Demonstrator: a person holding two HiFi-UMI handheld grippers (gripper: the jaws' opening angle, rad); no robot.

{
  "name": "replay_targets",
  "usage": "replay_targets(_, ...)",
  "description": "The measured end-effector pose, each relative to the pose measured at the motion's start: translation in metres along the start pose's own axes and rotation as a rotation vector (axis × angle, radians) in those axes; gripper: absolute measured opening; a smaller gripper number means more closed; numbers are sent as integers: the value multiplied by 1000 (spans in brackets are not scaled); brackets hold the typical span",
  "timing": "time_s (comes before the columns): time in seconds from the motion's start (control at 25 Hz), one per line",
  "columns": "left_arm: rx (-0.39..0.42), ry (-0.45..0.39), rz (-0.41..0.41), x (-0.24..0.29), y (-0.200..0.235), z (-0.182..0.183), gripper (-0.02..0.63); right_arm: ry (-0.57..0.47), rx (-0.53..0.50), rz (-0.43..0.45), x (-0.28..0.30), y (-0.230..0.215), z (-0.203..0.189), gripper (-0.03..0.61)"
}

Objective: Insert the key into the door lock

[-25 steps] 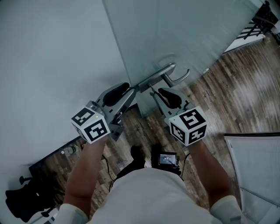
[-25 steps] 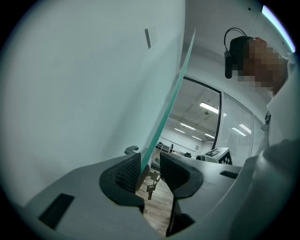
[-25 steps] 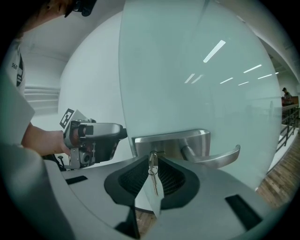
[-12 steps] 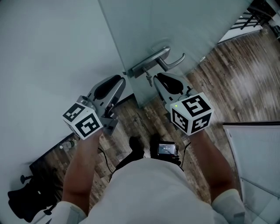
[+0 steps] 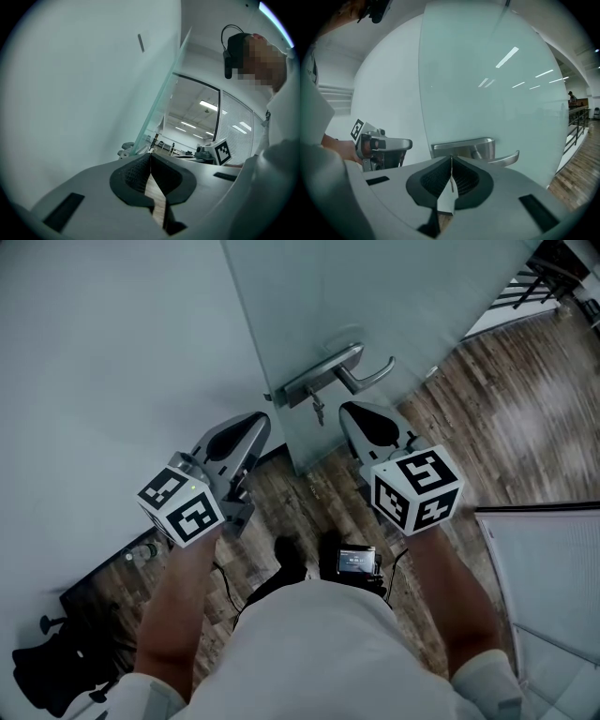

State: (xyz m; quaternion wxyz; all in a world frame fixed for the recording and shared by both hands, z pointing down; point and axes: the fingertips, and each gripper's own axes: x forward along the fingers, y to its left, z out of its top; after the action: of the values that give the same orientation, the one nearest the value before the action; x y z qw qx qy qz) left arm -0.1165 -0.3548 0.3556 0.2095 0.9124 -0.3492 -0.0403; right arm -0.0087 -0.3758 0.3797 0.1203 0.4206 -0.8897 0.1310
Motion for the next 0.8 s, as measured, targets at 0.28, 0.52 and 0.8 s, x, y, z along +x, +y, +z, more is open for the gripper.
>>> replay_targets(0.28, 27, 12, -13, -6, -16, 0, 17, -24, 13, 3, -10, 7, 11, 14)
replay_targets(0.52, 34, 2, -16, -11, -27, 2, 16, -34, -5, 4, -18, 12, 17, 14)
replay_targets(0.8, 20, -6, -21, -19, -36, -2, 15, -50, -27, 3, -29, 20, 22, 12)
